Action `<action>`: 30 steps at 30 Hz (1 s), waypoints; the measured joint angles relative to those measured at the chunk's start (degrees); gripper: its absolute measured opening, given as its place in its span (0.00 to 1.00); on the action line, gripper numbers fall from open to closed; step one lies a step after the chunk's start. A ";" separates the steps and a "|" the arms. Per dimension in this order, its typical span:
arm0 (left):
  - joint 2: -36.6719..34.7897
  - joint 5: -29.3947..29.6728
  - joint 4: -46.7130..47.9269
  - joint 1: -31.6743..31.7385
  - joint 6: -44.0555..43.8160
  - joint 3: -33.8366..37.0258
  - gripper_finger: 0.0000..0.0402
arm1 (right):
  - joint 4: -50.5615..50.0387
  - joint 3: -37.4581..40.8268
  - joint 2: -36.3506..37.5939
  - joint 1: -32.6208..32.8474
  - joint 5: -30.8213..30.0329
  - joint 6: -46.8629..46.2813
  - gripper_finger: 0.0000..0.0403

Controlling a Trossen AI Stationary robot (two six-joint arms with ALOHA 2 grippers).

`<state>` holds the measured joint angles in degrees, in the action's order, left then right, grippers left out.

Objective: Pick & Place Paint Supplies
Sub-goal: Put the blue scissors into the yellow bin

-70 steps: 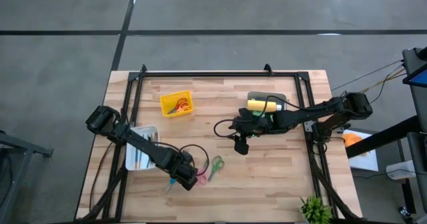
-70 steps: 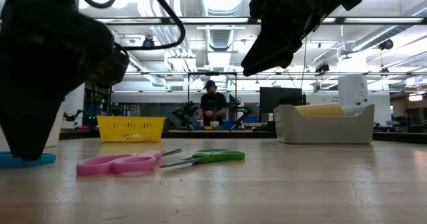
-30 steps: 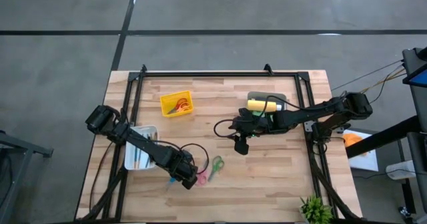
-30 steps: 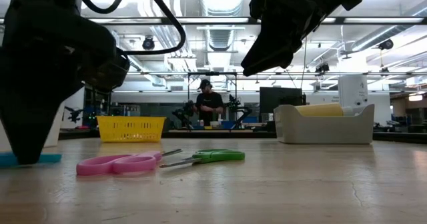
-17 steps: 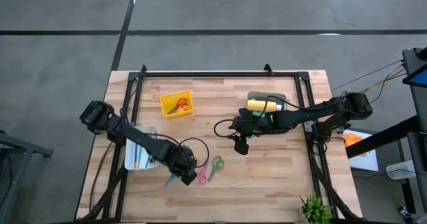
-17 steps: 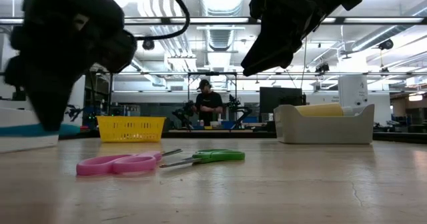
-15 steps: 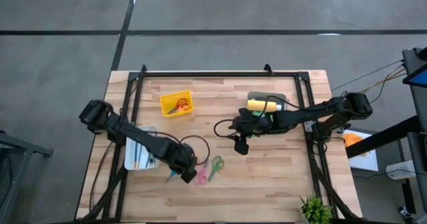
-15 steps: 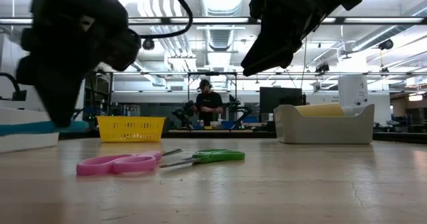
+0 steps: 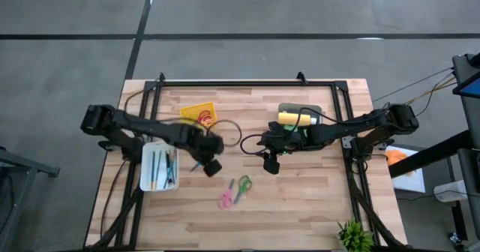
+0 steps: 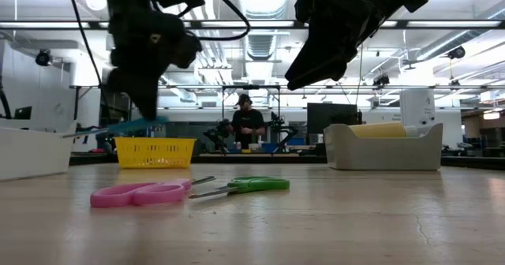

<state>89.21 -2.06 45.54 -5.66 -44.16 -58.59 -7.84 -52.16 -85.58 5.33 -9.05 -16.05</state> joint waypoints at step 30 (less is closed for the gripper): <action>-7.38 16.01 0.72 11.42 32.70 0.00 0.01 | 0.00 0.00 0.00 0.00 0.00 0.00 0.50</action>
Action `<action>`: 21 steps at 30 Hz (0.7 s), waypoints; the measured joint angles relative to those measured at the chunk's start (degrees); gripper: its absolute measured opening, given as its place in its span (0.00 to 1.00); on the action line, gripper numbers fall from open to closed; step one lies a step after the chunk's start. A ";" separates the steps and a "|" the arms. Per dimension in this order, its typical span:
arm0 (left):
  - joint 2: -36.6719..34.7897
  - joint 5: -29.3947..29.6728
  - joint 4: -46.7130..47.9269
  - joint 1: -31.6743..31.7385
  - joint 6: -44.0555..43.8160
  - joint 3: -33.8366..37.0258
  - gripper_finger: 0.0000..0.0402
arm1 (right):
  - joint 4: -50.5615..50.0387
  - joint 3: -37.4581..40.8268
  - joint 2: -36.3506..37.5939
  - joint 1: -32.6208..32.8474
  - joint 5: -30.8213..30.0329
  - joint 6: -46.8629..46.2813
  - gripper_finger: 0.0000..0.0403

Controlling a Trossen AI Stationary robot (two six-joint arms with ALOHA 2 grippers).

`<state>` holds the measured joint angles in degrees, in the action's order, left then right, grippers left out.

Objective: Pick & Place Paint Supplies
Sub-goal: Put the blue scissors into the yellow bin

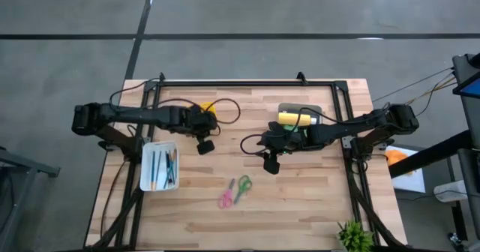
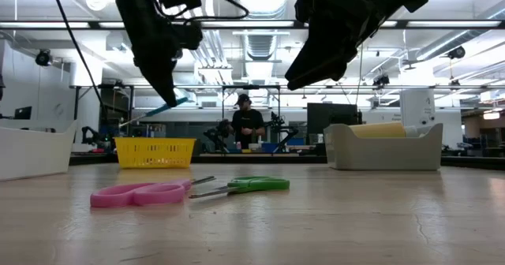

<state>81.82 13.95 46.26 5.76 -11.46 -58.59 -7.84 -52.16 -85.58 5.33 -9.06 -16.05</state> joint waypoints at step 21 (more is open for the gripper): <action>1.69 -9.55 -1.67 22.70 23.89 0.00 0.01 | -0.02 0.00 0.00 -0.01 0.00 0.00 0.50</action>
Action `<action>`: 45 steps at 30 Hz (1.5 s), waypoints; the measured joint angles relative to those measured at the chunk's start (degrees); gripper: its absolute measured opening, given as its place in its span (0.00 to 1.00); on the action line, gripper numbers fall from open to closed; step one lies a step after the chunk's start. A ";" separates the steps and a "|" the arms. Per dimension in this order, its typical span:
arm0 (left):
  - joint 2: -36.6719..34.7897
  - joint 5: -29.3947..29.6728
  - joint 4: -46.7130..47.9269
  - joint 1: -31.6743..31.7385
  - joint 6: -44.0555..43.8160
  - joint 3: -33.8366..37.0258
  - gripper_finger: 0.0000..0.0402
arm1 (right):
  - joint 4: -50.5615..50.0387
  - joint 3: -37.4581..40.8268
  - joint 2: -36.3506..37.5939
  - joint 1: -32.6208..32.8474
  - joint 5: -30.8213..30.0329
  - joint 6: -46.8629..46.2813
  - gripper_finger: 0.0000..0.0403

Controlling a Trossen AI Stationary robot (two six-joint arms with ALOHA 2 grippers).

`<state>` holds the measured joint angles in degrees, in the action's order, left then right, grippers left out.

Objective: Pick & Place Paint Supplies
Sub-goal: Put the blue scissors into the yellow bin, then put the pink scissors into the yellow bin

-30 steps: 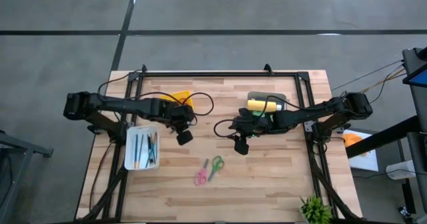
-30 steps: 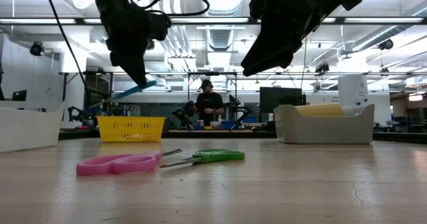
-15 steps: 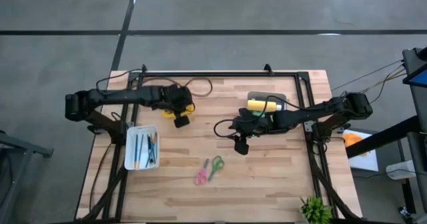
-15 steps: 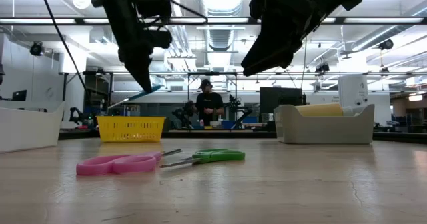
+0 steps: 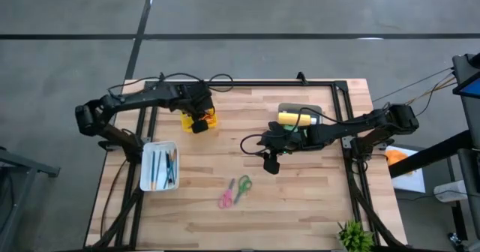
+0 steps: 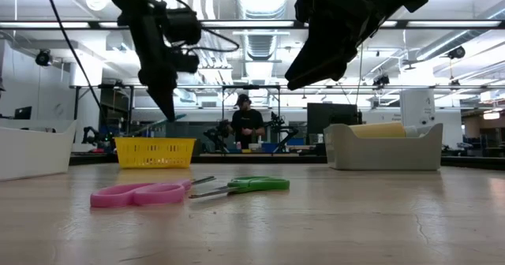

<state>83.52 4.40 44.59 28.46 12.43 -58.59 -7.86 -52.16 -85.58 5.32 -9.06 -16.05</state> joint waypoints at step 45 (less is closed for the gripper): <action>9.22 -1.67 -2.31 -0.04 -1.58 0.00 0.25 | 0.28 0.00 0.00 0.02 0.00 0.00 0.50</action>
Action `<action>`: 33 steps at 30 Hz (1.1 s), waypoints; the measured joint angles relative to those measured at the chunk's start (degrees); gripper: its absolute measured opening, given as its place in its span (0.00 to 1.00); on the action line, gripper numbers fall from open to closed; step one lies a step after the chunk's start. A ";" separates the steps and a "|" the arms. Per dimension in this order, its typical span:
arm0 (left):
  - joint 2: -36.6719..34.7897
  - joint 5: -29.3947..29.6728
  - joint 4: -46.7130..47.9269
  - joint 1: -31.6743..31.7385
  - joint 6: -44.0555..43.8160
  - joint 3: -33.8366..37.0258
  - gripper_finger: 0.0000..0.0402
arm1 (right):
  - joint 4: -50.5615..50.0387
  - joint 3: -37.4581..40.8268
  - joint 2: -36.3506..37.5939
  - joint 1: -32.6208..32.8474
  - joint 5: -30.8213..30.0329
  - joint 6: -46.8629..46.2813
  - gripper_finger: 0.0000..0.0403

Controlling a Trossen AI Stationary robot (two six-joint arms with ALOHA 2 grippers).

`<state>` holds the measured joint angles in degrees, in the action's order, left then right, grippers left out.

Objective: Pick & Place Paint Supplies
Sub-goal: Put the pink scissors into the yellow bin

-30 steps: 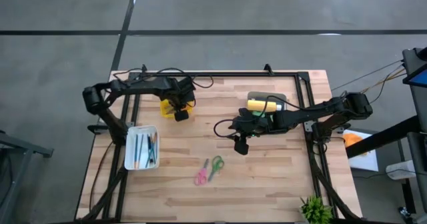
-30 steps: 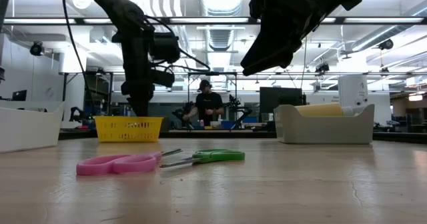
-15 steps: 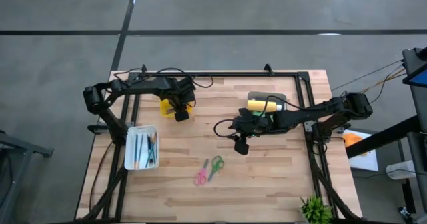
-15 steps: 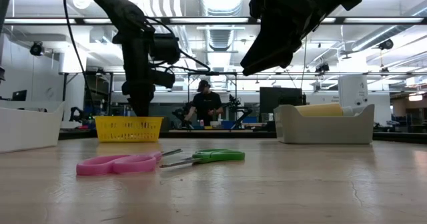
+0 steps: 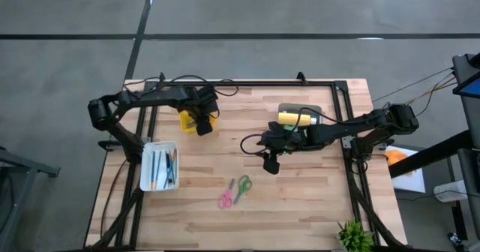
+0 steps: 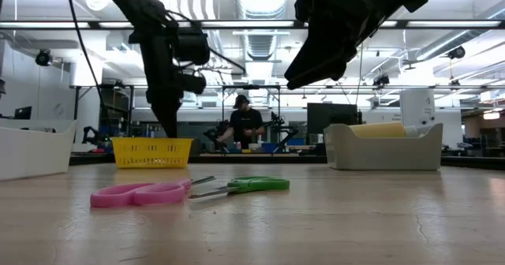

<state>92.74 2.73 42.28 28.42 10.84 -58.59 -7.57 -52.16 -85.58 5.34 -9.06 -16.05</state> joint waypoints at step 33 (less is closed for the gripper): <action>-8.16 9.34 2.93 -31.44 -52.70 0.00 0.25 | 0.17 0.00 -0.01 0.00 0.01 0.00 0.50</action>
<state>84.58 12.08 45.21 -3.02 -41.86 -58.59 -7.40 -52.16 -85.59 5.34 -9.05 -16.05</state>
